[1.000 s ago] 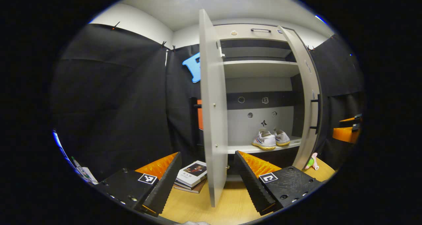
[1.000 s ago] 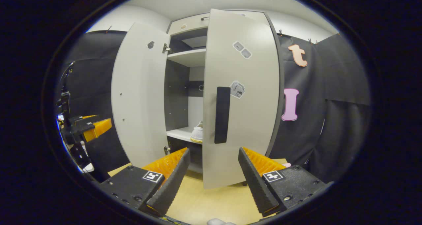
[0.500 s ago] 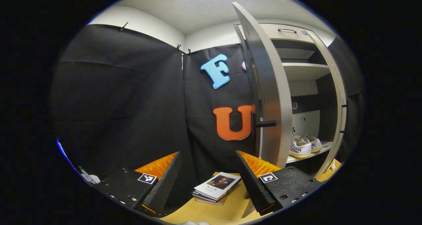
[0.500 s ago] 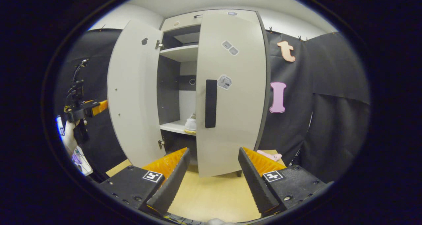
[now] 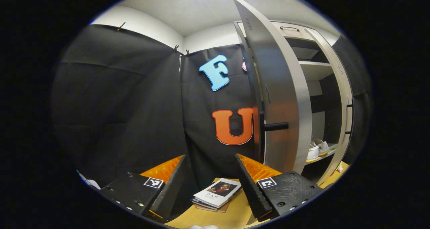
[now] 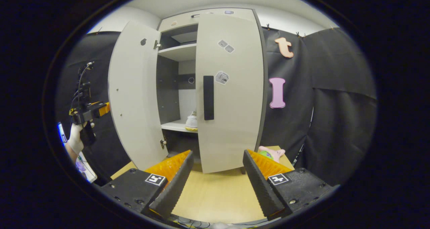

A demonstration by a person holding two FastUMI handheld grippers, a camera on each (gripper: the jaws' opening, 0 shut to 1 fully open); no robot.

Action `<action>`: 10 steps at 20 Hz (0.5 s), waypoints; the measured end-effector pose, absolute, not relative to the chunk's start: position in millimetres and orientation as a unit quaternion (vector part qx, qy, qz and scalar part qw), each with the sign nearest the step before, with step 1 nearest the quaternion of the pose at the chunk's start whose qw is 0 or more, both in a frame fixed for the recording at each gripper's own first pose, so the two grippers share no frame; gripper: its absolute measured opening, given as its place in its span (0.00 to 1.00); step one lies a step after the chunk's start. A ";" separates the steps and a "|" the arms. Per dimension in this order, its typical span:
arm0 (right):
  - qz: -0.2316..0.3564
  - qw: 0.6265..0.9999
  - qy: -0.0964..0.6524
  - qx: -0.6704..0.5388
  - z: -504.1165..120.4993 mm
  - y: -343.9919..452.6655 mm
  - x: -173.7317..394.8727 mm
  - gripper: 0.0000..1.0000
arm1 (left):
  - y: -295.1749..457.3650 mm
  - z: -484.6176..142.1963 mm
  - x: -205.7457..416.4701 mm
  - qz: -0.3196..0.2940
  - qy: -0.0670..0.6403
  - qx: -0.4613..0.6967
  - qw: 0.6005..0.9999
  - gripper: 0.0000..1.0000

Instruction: Grab one shoe with the right hand and put it into the shoe cabinet, grab the other shoe with the left hand and put it into the shoe cabinet; then close the right door with the right hand and the left door with the left hand.

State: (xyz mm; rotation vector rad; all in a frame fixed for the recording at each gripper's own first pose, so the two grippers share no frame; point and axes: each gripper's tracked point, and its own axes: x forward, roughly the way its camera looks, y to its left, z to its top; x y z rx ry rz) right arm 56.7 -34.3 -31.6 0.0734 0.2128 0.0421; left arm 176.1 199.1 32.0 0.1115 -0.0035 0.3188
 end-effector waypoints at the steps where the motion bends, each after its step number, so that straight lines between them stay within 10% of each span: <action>1: 0.021 0.993 0.105 0.042 -31.7 -34.8 56.8 0.96 | 194.9 31.7 175.8 0.160 -0.002 0.055 0.986 0.85; 10: 0.014 0.994 0.099 0.050 -32.4 -57.4 57.7 0.96 | 132.0 33.4 180.2 0.108 -0.006 0.057 0.993 0.85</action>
